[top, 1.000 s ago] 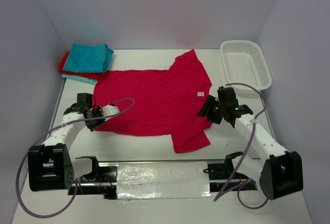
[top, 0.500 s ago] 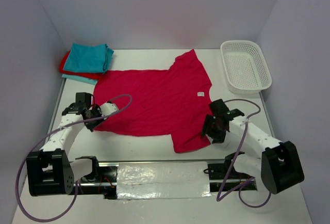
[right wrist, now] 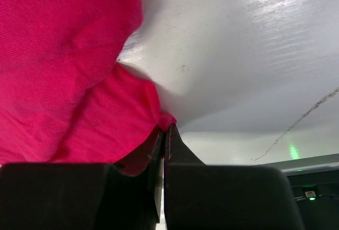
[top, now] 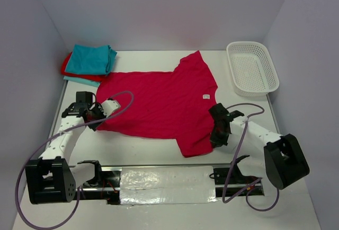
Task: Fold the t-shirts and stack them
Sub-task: Grap the side of the flattened tshirt closest away from the robot with both arms
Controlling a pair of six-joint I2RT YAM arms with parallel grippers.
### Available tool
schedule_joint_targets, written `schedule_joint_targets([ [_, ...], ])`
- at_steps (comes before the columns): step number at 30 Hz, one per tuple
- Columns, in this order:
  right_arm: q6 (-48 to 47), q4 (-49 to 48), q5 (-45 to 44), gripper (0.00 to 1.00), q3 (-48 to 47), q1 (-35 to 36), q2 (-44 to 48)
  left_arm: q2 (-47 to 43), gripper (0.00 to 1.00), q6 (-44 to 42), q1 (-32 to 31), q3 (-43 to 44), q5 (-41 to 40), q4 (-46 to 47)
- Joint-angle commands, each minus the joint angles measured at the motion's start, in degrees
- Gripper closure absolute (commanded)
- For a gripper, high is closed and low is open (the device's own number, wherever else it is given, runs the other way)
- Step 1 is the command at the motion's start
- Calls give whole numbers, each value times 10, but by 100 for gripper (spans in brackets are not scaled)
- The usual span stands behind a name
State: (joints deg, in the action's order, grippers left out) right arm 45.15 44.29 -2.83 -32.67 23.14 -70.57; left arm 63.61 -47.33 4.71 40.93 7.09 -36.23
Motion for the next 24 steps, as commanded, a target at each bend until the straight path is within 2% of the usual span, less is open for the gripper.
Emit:
schedule_joint_targets([
  [1,21,-6,-35,100,15,3,21,-16,100,15,-4,5,-19,-3],
  [5,84,72,-22,100,12,4,163,-17,100,8,-5,27,-41,-52],
  [6,97,118,-23,100,-5,3,234,-19,100,5,-4,32,-44,-85],
  [9,147,236,-33,100,-59,5,336,-24,100,2,-5,48,-44,-153],
  [12,173,328,-32,100,-109,3,391,-31,100,3,-7,58,-31,-220],
  [15,175,384,-25,100,-160,4,416,-56,100,-16,-7,72,-2,-266],
  [21,151,384,53,100,-202,5,411,-92,100,-74,-7,128,41,-397],
  [24,118,367,7,100,-235,5,378,-95,100,-59,-7,123,47,-360],
])
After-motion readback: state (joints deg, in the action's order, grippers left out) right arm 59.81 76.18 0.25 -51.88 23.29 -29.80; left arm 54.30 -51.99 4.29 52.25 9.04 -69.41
